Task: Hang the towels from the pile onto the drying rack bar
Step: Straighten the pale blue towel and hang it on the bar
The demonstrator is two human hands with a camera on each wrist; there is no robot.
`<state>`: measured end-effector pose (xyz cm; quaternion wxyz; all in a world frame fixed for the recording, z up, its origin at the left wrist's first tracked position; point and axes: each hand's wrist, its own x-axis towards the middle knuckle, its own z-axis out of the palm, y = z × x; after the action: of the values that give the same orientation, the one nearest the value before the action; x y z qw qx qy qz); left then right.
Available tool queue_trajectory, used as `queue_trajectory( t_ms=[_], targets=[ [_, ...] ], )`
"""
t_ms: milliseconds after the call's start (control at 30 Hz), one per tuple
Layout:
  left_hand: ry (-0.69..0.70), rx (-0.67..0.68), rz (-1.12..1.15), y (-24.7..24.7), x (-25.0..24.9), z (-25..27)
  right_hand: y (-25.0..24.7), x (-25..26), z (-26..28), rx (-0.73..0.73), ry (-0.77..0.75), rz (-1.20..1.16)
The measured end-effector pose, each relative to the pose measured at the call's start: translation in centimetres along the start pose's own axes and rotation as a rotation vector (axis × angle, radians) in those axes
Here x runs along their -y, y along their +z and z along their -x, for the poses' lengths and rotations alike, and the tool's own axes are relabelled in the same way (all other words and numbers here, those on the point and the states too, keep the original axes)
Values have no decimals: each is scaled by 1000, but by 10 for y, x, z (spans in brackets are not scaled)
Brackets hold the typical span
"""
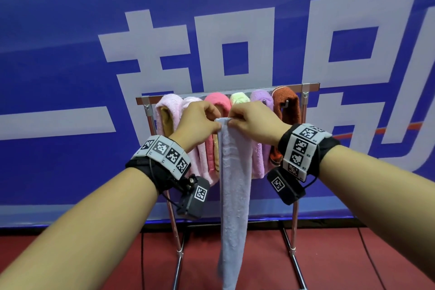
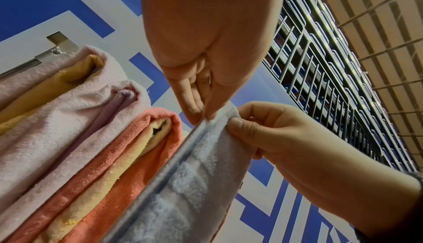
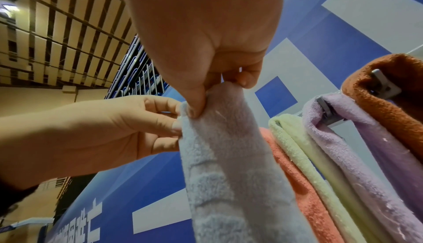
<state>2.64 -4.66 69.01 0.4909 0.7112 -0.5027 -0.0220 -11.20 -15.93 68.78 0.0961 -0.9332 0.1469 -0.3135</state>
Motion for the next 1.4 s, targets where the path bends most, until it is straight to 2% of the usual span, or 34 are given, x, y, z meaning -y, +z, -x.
queue_trajectory(
  t_ms=[100, 267, 567, 933, 1067, 1167, 1267, 1400],
  targets=[
    [-31, -32, 6, -1, 2, -1, -2, 0, 2, 16, -33, -47],
    [28, 35, 65, 3, 2, 0, 3, 3, 2, 33, -45, -82],
    [30, 90, 91, 0, 2, 3, 3, 1, 2, 17, 7, -60],
    [-56, 147, 205, -3, -12, 9, 0, 5, 5, -34, 64, -38],
    [-18, 156, 180, -6, -15, 12, -4, 8, 5, -27, 86, -43],
    [-17, 126, 200, -6, -12, 12, -8, 9, 5, -28, 89, -32],
    [-14, 62, 129, -4, -10, 10, -13, 6, 6, 43, 58, -30],
    [15, 34, 62, -3, -10, 12, -18, -1, 9, 96, -35, 121]
  ],
)
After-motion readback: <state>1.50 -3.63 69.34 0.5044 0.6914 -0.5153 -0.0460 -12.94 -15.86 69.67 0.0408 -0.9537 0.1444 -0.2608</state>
